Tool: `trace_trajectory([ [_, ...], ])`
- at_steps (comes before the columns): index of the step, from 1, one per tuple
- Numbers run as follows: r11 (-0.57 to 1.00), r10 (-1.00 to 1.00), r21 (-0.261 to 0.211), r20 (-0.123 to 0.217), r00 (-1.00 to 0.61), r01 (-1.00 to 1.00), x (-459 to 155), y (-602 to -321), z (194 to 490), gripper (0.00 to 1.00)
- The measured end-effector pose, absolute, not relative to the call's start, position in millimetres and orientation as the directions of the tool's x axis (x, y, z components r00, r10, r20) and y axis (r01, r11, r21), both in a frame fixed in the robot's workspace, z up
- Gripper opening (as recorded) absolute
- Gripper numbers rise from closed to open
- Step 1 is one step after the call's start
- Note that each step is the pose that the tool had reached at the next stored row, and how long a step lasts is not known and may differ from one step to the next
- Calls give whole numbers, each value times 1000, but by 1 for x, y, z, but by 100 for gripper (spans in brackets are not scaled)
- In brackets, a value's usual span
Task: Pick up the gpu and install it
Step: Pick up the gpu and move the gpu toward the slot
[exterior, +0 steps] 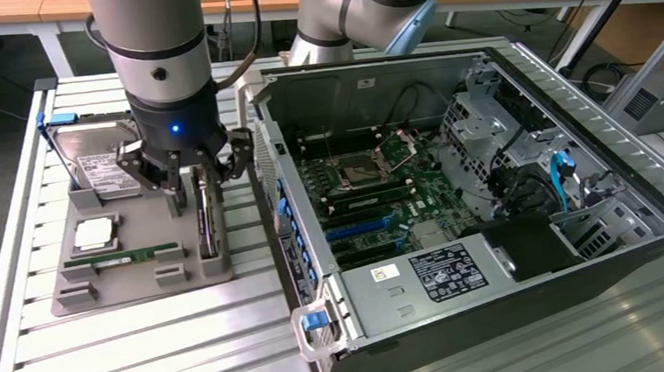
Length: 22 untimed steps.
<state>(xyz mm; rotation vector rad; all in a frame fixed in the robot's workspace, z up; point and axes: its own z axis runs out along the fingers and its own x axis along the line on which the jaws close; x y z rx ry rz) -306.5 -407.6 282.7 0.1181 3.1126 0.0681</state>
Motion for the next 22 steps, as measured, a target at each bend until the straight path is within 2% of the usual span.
trace_trajectory([
  [22, 996, 76, 45, -24, -997, 75, -306, -408, 277, 48],
])
